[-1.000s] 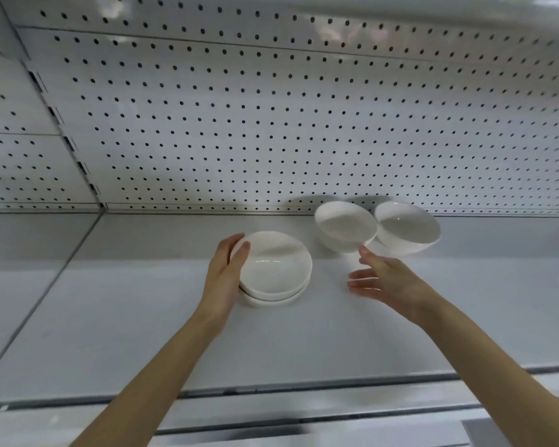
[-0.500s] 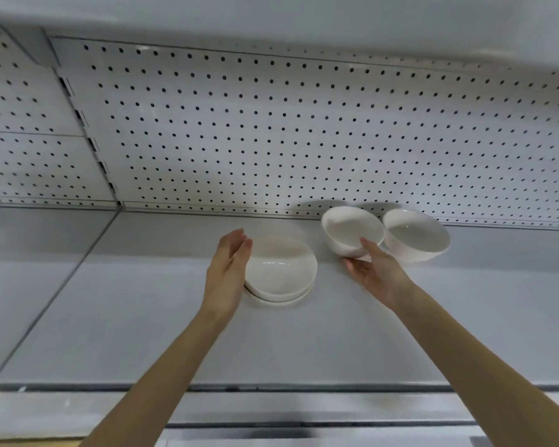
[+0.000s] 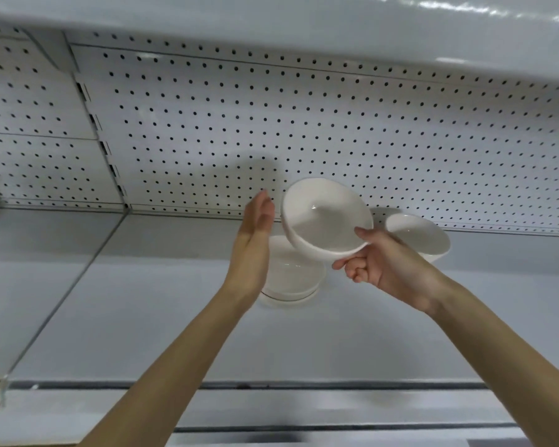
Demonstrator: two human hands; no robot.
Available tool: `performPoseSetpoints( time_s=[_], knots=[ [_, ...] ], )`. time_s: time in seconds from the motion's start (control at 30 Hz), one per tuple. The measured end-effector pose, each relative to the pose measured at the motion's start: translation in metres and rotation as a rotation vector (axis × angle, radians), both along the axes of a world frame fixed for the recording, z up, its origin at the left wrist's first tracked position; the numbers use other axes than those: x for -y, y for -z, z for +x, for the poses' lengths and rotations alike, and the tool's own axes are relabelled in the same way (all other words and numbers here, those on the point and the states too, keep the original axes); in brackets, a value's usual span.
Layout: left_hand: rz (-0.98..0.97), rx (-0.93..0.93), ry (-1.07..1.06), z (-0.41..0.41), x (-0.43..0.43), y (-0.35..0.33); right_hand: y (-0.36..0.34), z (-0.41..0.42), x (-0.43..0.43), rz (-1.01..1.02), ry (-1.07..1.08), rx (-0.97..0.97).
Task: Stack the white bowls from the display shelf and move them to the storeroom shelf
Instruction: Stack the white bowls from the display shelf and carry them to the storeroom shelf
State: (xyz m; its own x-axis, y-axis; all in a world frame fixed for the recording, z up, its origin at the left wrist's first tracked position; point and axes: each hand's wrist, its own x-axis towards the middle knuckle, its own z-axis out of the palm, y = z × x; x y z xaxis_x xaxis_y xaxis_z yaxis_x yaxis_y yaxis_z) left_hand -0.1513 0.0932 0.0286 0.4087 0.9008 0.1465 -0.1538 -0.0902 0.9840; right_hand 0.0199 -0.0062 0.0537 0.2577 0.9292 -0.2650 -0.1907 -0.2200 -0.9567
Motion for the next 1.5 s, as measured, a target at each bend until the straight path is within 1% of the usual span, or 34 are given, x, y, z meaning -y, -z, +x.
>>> performPoseSetpoints(
  time_s=[0.1, 0.17, 0.23, 0.37, 0.63, 0.73, 0.9, 1.07, 1.3, 1.43, 1.5],
  knots=[
    [0.012, -0.029, 0.01, 0.001, 0.006, 0.0, 0.002, -0.017, -0.003, -0.012, -0.098, 0.031],
    [0.002, -0.036, -0.027, -0.001, 0.007, 0.003, 0.006, -0.024, -0.005, -0.001, -0.116, 0.022],
    [0.026, -0.078, -0.064, -0.005, 0.002, 0.012, 0.008, -0.027, -0.005, 0.008, -0.143, 0.059],
    [0.073, -0.155, -0.067, -0.012, -0.007, 0.031, 0.013, -0.029, -0.003, -0.012, -0.227, 0.3],
    [0.068, -0.16, -0.072, -0.014, -0.006, 0.051, 0.036, -0.022, -0.017, 0.018, -0.066, 0.727],
    [0.062, -0.182, -0.058, -0.012, -0.007, 0.058, 0.042, -0.016, -0.02, 0.01, -0.083, 0.802],
    [0.067, -0.156, -0.045, -0.009, -0.006, 0.066, 0.053, -0.012, -0.017, -0.013, -0.104, 0.765],
    [0.036, -0.14, -0.051, -0.009, -0.007, 0.069, 0.057, -0.012, -0.019, 0.012, -0.104, 0.708],
    [0.01, -0.124, -0.04, -0.008, -0.01, 0.075, 0.064, -0.017, -0.019, 0.073, -0.129, 0.558],
    [-0.084, -0.057, -0.024, -0.004, -0.007, 0.074, 0.07, -0.016, -0.018, 0.082, -0.141, 0.386],
    [-0.09, -0.035, -0.031, -0.001, -0.005, 0.073, 0.072, -0.016, -0.016, 0.096, -0.125, 0.347]
  ],
)
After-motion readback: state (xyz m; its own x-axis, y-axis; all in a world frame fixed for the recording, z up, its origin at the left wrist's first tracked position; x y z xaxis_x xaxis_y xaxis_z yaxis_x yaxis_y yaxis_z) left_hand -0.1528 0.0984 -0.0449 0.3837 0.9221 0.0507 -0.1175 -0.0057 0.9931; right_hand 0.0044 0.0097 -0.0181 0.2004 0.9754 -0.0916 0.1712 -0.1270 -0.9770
